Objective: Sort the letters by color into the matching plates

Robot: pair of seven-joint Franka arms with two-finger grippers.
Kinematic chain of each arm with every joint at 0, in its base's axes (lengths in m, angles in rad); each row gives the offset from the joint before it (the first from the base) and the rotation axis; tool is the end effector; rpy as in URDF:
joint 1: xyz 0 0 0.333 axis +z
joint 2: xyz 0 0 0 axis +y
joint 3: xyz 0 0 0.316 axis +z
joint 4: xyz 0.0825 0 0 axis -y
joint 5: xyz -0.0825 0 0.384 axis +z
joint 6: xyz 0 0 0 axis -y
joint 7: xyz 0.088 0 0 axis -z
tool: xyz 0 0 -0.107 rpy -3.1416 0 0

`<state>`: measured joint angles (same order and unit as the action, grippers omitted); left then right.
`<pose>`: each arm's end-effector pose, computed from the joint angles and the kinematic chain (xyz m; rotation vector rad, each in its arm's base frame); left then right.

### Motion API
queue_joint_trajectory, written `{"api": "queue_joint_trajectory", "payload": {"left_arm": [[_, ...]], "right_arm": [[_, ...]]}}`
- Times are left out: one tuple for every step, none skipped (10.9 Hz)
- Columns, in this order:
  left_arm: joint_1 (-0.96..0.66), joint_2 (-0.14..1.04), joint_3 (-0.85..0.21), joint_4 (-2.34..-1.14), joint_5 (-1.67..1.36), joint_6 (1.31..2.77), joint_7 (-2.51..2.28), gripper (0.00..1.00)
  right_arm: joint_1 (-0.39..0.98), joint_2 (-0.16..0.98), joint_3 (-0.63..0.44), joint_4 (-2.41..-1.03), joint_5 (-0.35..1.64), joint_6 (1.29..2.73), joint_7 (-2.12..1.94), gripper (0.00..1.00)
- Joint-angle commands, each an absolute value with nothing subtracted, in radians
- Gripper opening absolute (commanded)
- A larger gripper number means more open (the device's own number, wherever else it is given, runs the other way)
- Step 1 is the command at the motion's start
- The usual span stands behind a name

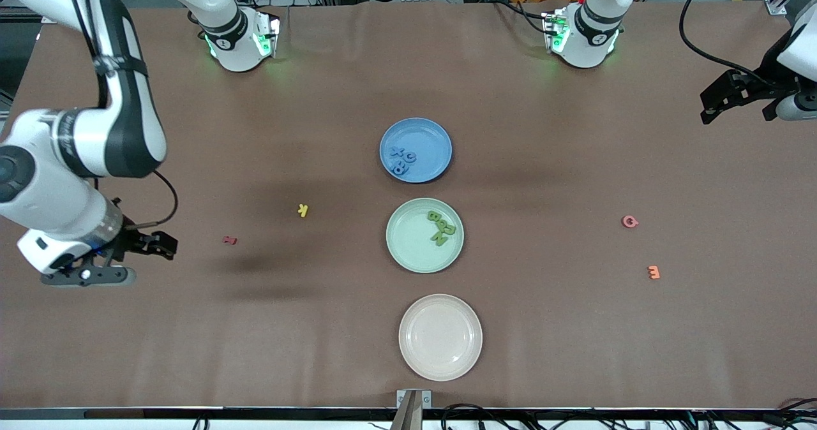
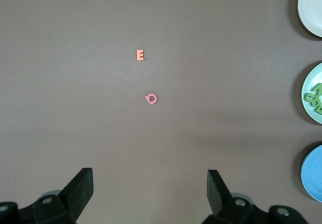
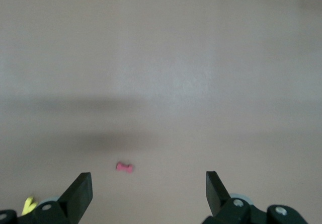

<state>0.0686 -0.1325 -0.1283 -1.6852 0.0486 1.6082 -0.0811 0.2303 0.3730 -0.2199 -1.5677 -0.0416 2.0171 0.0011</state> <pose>0.5157 -0.0305 0.6442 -3.0785 -0.0332 -0.0906 0.6745 0.0231 0.4408 3.0215 0.0661 0.1293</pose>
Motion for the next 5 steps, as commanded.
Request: {"api": "queue_joint_trajectory", "payload": {"left_arm": [[0.071,-0.133,-0.129,-1.674,0.029,1.582,-0.061,1.00],[0.074,-0.130,-0.129,-1.674,0.019,1.582,-0.061,1.00],[0.071,-0.130,-0.129,-1.675,0.018,1.582,-0.061,1.00],[0.069,-0.130,-0.129,-1.675,0.018,1.580,-0.063,1.00],[0.069,-0.132,-0.129,-1.677,0.018,1.580,-0.063,1.00]], "right_arm": [[0.224,0.220,-0.212,-1.588,-0.052,1.826,-0.005,1.00],[0.225,0.178,-0.212,-1.582,-0.052,1.765,0.000,1.00],[0.225,0.146,-0.210,-1.569,-0.052,1.719,0.002,1.00],[0.225,0.134,-0.213,-1.546,-0.052,1.662,0.002,1.00],[0.225,0.118,-0.216,-1.525,-0.054,1.611,0.002,1.00]]}}
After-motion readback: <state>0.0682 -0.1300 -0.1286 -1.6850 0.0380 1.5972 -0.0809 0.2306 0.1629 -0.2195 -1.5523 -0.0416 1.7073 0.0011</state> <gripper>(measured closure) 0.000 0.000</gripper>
